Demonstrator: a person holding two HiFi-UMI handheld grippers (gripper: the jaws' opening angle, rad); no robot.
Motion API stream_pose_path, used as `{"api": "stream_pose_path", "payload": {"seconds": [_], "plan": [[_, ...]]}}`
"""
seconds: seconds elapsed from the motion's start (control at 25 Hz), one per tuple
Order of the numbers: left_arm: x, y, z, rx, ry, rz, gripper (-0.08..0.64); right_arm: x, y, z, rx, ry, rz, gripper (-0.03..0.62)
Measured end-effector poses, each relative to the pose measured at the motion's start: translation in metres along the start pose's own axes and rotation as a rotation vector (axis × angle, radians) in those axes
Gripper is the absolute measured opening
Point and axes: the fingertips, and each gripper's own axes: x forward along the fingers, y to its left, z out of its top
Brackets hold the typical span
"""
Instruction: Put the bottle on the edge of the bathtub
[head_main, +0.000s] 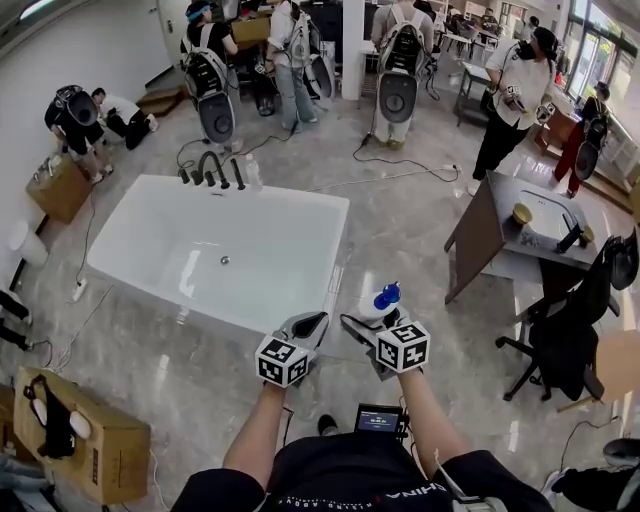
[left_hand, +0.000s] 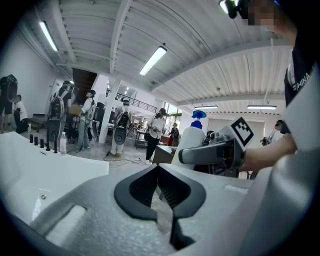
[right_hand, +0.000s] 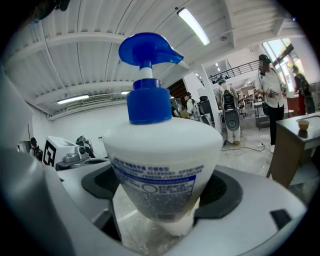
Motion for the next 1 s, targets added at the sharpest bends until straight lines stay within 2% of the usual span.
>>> {"api": "stream_pose_path", "payload": {"seconds": [0.28, 0.48, 0.8, 1.0], "plan": [[0.007, 0.027, -0.003, -0.03, 0.007, -0.006, 0.009, 0.023, -0.007, 0.002, 0.014, 0.015, -0.016, 0.476], [0.028, 0.04, -0.002, -0.039, 0.019, -0.002, 0.009, 0.038, -0.028, 0.006, 0.022, 0.027, -0.015, 0.476], [0.09, 0.069, 0.008, -0.045, 0.041, 0.029, 0.009, 0.074, -0.086, 0.029, 0.032, 0.028, 0.018, 0.476], [0.143, 0.094, 0.031, -0.034, 0.047, 0.047, 0.009, 0.098, -0.137, 0.05, 0.046, 0.034, 0.032, 0.476]]}}
